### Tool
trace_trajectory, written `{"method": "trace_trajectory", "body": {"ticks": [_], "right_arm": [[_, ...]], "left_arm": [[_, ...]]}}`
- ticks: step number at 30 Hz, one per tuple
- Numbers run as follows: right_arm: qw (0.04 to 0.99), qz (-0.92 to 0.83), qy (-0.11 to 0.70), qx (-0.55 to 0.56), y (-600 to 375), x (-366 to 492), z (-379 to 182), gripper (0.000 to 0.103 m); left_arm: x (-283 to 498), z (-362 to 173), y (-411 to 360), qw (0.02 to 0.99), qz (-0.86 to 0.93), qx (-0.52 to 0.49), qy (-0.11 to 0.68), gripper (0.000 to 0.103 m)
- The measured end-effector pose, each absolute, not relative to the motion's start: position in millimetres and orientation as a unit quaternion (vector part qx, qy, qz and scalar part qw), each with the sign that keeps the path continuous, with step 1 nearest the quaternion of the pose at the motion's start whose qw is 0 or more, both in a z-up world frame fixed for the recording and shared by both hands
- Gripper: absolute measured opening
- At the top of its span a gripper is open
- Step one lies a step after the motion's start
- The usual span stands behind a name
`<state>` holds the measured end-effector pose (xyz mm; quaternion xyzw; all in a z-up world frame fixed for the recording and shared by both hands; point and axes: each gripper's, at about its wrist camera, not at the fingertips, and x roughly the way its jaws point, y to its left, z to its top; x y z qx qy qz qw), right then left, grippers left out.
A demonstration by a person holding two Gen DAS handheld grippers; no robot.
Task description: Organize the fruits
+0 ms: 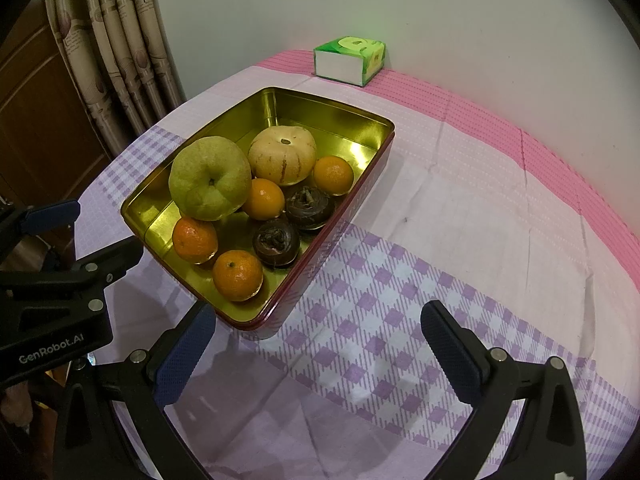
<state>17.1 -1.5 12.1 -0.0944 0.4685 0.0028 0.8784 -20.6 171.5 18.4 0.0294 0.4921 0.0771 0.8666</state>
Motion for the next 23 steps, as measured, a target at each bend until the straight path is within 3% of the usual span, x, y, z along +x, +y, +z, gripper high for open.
{"method": "trace_trajectory", "body": {"ticks": [23], "right_arm": [[0.878, 0.003, 0.469, -0.095, -1.2, 17.0, 11.5, 0.102]], "left_arm": [[-20.8, 17.0, 171.1, 0.867, 0.077, 0.031, 0.491, 0.083]]}}
